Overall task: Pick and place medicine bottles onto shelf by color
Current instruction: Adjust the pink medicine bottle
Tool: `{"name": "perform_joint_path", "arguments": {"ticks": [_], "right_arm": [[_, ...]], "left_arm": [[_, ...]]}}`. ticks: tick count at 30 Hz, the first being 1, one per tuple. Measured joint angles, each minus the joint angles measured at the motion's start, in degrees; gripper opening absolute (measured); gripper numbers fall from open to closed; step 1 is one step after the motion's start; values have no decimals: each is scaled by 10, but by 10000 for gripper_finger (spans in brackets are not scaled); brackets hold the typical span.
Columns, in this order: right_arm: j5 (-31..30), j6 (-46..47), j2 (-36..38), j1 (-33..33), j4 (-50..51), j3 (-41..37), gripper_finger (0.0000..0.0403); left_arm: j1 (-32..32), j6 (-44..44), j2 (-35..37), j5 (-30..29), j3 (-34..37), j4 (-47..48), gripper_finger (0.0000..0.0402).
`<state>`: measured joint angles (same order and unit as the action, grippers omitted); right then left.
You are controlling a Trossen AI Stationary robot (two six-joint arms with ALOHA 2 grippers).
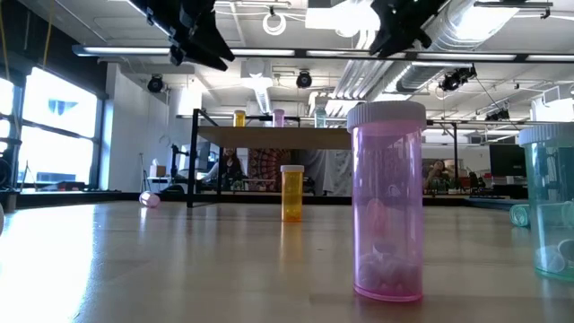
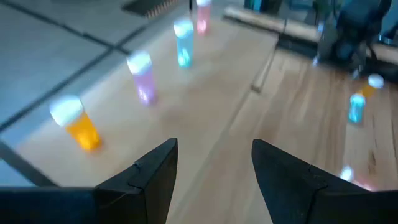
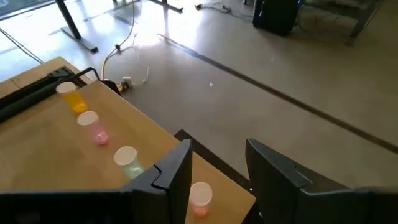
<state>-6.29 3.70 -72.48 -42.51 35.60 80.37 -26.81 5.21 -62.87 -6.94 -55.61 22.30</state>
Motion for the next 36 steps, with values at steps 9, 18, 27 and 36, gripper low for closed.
{"name": "perform_joint_path", "arguments": {"ticks": [9, 18, 27, 36], "right_arm": [[109, -48, -130, -94, 74, 93, 142], [140, -135, -236, -129, 190, 186, 142], [169, -228, -299, -134, 253, 224, 142], [194, -267, -318, -134, 262, 224, 142]], "left_arm": [[-55, -39, -1, 52, 0, -55, 195], [-93, -38, -1, 52, 0, -55, 195], [-104, -13, -1, 52, 0, -57, 195], [-104, -13, -2, 46, 0, -59, 195]]}}
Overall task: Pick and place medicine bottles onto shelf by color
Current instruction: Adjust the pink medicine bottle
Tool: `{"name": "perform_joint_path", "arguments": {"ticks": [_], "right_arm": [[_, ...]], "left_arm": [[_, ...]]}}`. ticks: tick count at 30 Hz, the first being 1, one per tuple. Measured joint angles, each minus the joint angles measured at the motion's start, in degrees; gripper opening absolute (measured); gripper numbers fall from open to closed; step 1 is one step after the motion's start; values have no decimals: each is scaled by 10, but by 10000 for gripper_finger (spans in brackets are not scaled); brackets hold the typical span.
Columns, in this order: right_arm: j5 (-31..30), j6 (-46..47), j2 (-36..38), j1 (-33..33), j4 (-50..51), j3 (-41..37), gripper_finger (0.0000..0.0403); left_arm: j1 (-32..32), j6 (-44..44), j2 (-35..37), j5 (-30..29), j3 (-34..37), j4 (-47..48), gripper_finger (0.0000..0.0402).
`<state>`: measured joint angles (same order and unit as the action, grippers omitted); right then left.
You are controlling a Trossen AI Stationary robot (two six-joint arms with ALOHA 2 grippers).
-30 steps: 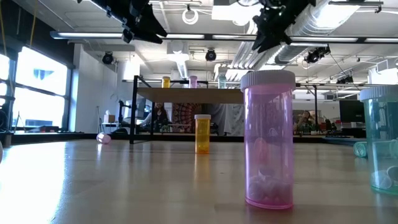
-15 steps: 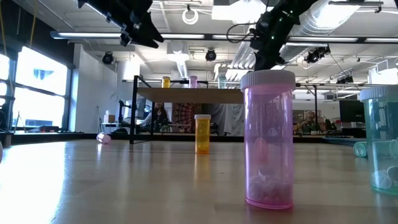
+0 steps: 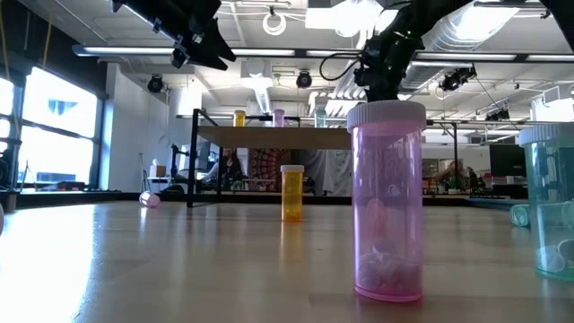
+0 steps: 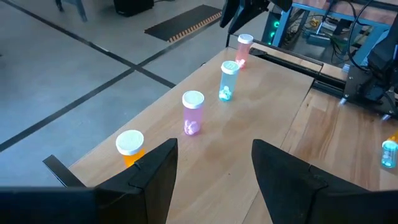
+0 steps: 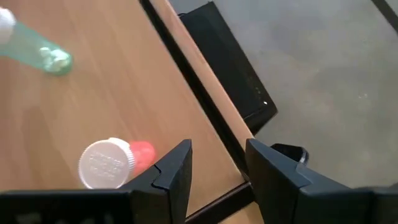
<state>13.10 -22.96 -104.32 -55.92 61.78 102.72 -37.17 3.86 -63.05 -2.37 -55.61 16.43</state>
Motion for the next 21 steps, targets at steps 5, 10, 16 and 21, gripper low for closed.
{"name": "perform_joint_path", "arguments": {"ticks": [5, 10, 16, 21], "right_arm": [[7, -11, 0, 0, 5, 0, 142], [9, -11, 0, 1, 14, 0, 142], [19, -11, 0, 5, 19, 0, 142], [12, -11, 0, 18, 18, 0, 142]], "left_arm": [[0, 0, 0, 0, 0, 0, 195], [0, 0, 0, 0, 0, 0, 195], [0, 0, 0, 0, 0, 0, 195], [0, 0, 0, 0, 0, 0, 195]]}}
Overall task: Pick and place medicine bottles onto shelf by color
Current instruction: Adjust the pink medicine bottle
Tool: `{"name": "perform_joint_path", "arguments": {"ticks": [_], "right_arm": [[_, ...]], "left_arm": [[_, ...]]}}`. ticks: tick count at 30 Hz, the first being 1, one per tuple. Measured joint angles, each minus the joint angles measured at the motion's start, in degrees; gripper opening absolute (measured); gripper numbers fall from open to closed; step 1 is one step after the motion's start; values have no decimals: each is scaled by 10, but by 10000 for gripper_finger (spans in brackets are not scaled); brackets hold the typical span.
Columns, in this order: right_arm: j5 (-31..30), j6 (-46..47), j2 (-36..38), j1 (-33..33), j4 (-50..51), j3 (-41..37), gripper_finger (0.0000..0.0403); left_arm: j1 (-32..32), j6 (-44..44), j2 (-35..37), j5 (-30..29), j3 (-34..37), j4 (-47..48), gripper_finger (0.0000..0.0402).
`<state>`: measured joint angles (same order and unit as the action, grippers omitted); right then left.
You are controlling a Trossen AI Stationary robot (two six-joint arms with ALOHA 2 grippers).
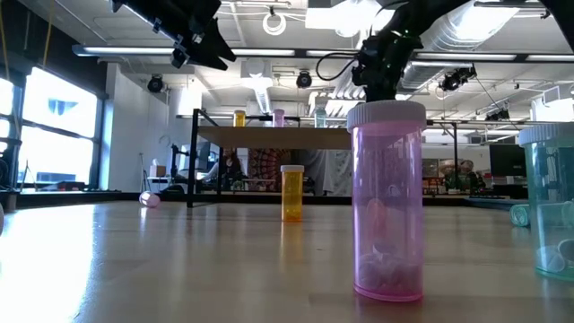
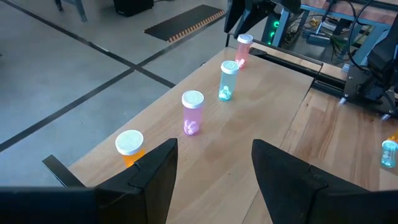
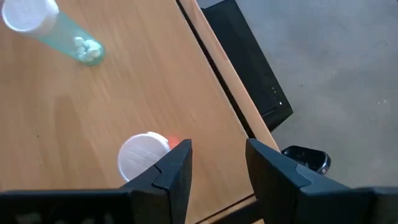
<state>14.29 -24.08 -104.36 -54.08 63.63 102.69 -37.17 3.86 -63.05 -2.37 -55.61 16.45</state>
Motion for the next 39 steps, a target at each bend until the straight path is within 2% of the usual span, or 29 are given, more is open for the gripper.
{"name": "perform_joint_path", "arguments": {"ticks": [23, 25, 27, 35, 39], "right_arm": [[-9, -4, 0, 25, 25, 0, 142], [-29, -4, 0, 25, 24, 0, 142], [-47, -3, 0, 24, 22, 0, 142], [-48, 1, 0, 20, 12, -1, 142], [-47, -3, 0, 17, -24, -1, 142]], "left_arm": [[0, 0, 0, 0, 0, 1, 195], [0, 0, 0, 0, 0, 2, 195], [0, 0, 0, 0, 0, 2, 195], [0, 0, 0, 0, 0, 2, 195], [0, 0, 0, 0, 0, 2, 195]]}}
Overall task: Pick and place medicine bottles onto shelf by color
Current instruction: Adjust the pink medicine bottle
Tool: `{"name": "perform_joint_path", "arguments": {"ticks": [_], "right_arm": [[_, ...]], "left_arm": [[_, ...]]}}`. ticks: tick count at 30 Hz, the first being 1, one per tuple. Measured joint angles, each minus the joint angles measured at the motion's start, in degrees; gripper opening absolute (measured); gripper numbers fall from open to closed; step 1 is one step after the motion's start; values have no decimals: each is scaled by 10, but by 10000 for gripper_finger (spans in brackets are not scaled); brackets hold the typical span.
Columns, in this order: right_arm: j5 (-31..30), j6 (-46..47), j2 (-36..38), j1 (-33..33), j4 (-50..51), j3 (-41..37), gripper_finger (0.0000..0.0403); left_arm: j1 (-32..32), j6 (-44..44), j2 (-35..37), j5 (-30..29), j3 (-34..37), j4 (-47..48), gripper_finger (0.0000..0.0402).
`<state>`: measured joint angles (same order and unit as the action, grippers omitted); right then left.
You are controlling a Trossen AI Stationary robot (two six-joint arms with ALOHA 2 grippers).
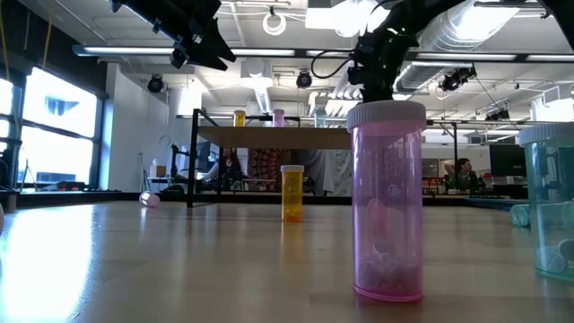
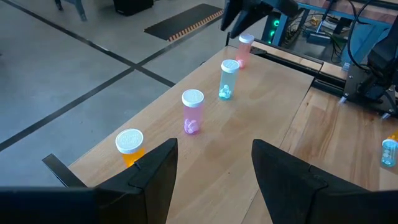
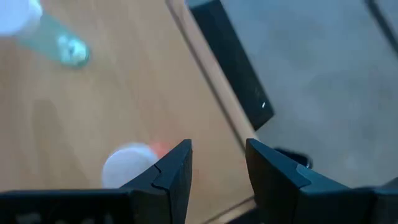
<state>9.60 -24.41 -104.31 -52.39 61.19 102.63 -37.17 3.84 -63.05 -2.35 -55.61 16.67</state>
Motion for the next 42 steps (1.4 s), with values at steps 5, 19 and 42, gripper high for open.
{"name": "perform_joint_path", "arguments": {"ticks": [5, 19, 42], "right_arm": [[36, -11, -5, -20, 0, 0, 142], [75, -31, -23, -26, 24, 0, 142], [71, -41, -23, -4, 58, 0, 142]], "left_arm": [[0, -5, 0, 0, 0, 0, 195], [0, 5, 0, 0, 0, 0, 195], [0, 5, 0, 0, 0, 0, 195]]}}
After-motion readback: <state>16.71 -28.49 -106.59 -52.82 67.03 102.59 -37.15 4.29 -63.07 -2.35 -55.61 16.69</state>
